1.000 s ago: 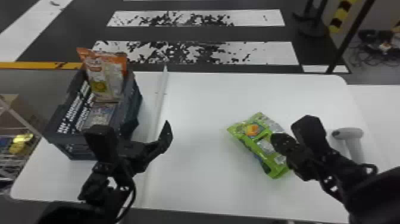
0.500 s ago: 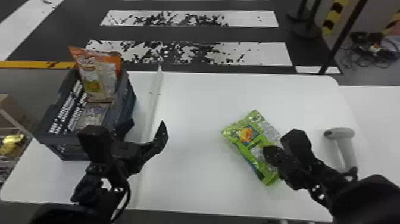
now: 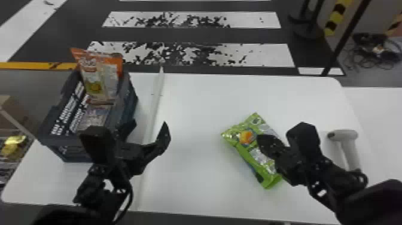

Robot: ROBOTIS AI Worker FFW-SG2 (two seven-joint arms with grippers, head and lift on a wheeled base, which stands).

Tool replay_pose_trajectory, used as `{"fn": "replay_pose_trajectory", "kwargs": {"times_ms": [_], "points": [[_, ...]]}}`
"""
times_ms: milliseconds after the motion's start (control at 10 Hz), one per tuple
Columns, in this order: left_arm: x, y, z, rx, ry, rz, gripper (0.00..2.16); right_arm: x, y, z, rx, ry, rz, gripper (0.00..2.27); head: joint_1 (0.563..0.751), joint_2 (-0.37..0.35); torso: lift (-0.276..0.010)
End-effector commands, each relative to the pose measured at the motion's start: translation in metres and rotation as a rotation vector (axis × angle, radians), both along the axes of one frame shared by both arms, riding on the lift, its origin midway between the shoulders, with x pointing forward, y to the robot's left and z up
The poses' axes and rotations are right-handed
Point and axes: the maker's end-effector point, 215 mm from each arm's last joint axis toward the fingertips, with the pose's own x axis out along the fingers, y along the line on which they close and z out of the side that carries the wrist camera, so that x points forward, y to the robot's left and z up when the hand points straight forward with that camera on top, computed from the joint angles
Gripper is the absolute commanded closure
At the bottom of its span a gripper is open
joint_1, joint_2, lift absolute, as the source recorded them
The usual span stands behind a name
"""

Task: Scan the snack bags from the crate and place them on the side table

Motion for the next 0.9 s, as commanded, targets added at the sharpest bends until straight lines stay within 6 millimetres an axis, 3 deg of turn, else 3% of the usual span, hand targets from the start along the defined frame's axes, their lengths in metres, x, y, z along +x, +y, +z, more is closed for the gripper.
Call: {"fn": "replay_pose_trajectory", "kwargs": {"times_ms": [0, 400, 800], "points": [[0.0, -0.002, 0.0, -0.002, 0.0, -0.002, 0.06, -0.001, 0.026, 0.011, 0.025, -0.015, 0.042, 2.25, 0.695, 0.07, -0.081], [-0.001, -0.002, -0.001, -0.002, 0.002, -0.002, 0.06, -0.001, 0.073, -0.02, 0.026, 0.025, 0.134, 2.25, 0.695, 0.142, -0.081], [-0.002, -0.002, -0.002, -0.002, 0.005, -0.002, 0.06, 0.012, 0.097, -0.054, -0.079, 0.031, 0.197, 2.25, 0.695, 0.183, -0.081]]}}
